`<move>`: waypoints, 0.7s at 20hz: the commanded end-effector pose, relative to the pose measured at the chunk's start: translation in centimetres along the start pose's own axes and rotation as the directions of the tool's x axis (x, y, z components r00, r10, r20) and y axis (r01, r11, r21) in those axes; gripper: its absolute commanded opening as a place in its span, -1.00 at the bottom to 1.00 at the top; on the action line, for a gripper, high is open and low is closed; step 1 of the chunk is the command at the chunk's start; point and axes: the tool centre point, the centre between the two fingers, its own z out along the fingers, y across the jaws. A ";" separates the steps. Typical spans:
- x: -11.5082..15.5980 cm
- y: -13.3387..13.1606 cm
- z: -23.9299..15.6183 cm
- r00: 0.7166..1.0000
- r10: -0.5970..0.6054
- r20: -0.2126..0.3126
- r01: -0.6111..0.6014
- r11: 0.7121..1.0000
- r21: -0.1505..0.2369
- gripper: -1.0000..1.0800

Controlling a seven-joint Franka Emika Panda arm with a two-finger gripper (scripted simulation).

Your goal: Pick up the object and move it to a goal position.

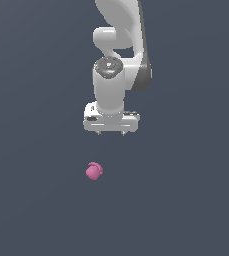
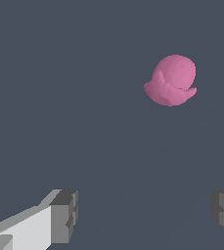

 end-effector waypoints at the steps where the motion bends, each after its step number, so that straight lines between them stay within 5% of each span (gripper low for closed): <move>1: 0.0 0.0 0.0 1.000 0.000 0.000 0.000 1.000 0.000 0.92; 14: 0.1 -1.8 -1.3 1.000 0.003 -0.012 -0.003 1.000 0.022 0.92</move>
